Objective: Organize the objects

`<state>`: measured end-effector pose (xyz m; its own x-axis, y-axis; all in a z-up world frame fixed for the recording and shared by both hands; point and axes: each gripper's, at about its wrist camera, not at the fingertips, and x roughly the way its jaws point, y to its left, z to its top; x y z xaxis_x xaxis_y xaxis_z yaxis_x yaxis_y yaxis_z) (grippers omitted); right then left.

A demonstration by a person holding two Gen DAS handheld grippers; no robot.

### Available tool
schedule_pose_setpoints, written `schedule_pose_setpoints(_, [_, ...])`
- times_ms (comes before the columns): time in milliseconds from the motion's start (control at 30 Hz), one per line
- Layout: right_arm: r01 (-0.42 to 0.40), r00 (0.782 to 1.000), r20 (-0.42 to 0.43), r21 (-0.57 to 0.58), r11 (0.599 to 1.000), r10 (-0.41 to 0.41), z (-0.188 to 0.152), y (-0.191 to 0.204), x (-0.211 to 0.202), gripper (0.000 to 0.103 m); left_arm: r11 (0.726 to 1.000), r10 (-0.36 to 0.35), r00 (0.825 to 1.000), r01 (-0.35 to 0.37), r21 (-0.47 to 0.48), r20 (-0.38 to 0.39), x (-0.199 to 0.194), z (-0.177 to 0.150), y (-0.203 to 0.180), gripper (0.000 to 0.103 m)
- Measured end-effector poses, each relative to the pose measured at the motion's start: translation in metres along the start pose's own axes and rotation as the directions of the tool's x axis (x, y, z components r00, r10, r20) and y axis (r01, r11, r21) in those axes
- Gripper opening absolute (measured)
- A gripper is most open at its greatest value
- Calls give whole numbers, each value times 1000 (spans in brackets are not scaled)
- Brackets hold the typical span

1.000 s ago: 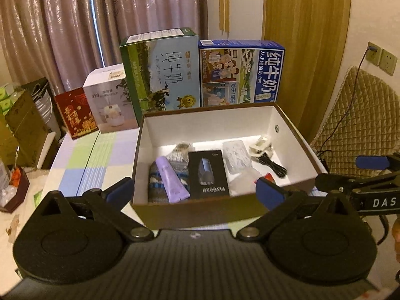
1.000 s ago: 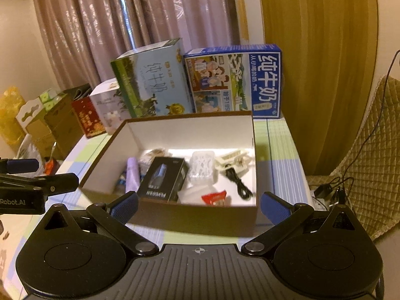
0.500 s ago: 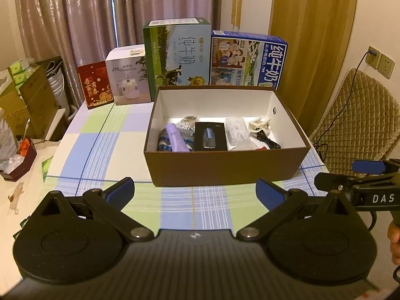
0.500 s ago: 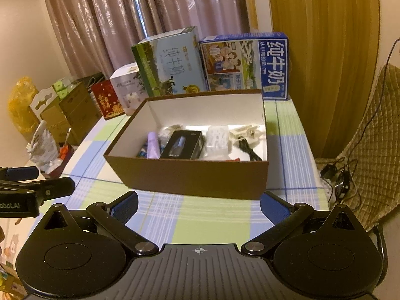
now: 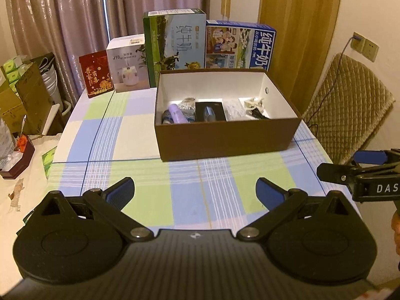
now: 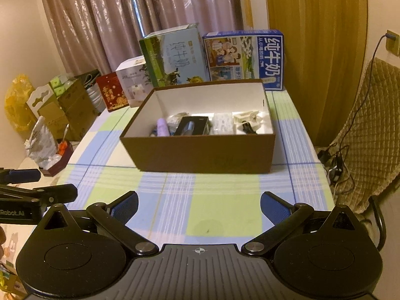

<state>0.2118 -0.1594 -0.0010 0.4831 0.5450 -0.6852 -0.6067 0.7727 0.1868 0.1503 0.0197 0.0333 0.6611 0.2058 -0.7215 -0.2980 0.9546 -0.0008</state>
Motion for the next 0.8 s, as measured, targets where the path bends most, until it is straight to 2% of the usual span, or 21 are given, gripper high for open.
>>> schedule_pose_setpoints(433, [37,999,-28,14,999,-37,-42,27,-23,101,999,-39,999,39,8,-31,-25,-36,10,102])
schedule_pose_setpoints(800, [45,998,-33,15,999,-44,-53,31,-32,101,999,-50,998,50,16,-42,-32,-51,8,102])
